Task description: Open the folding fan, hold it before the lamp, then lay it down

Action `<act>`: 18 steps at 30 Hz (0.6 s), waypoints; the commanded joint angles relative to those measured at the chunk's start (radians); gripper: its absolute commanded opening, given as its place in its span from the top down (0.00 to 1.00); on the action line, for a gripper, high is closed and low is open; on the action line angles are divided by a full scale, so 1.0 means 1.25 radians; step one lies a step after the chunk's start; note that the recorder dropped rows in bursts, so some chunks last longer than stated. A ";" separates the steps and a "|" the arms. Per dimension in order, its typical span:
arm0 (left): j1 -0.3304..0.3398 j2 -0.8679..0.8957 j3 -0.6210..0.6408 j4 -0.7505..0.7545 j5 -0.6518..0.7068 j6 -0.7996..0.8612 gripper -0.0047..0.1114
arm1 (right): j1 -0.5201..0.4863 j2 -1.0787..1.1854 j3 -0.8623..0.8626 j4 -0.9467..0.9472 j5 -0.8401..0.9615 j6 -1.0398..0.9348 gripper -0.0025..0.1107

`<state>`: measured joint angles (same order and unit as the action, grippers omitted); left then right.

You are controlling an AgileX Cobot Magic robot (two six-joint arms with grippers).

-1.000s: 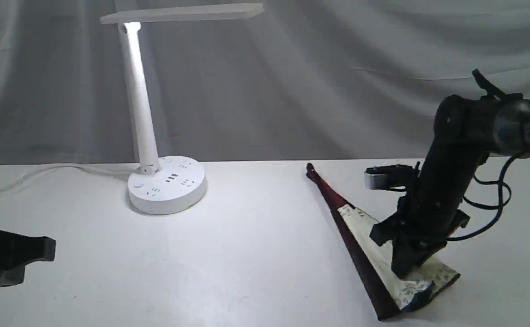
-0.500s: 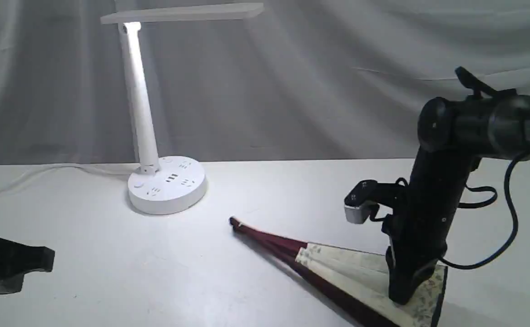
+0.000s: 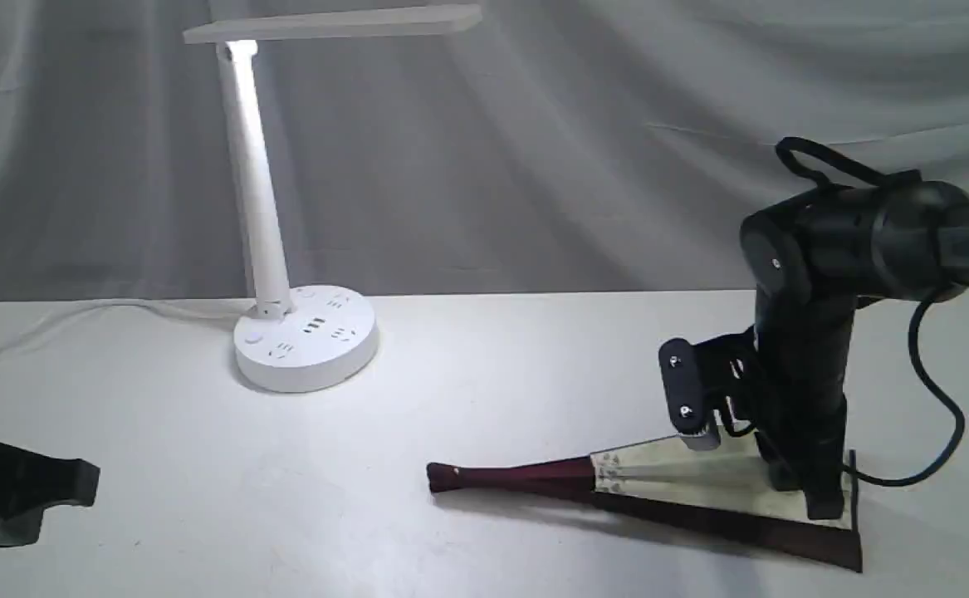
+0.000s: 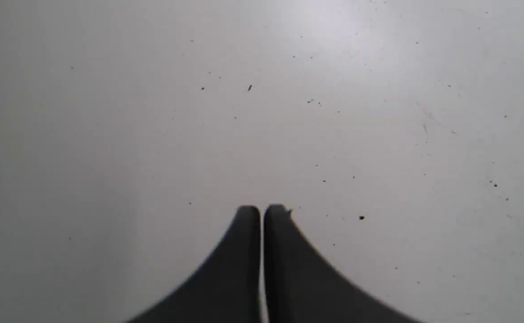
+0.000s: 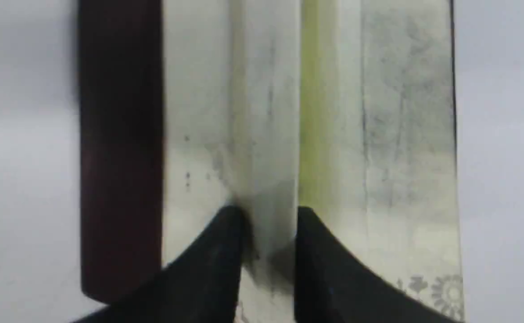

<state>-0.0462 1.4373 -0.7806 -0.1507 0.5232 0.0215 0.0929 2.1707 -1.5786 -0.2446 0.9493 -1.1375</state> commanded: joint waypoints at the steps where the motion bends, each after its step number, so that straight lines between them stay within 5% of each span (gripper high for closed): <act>1: -0.005 -0.001 -0.004 -0.008 -0.014 0.010 0.96 | 0.006 -0.002 0.002 -0.008 -0.112 -0.009 0.72; 11: -0.005 -0.001 -0.004 -0.034 -0.018 0.052 0.96 | 0.023 0.005 0.000 0.054 -0.121 0.022 0.61; 18: -0.005 0.006 -0.052 -0.279 0.022 0.331 0.83 | 0.021 -0.027 0.000 0.179 -0.031 0.241 0.60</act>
<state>-0.0462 1.4390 -0.8217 -0.4232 0.5412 0.3515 0.1200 2.1579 -1.5786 -0.0626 0.8792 -0.9191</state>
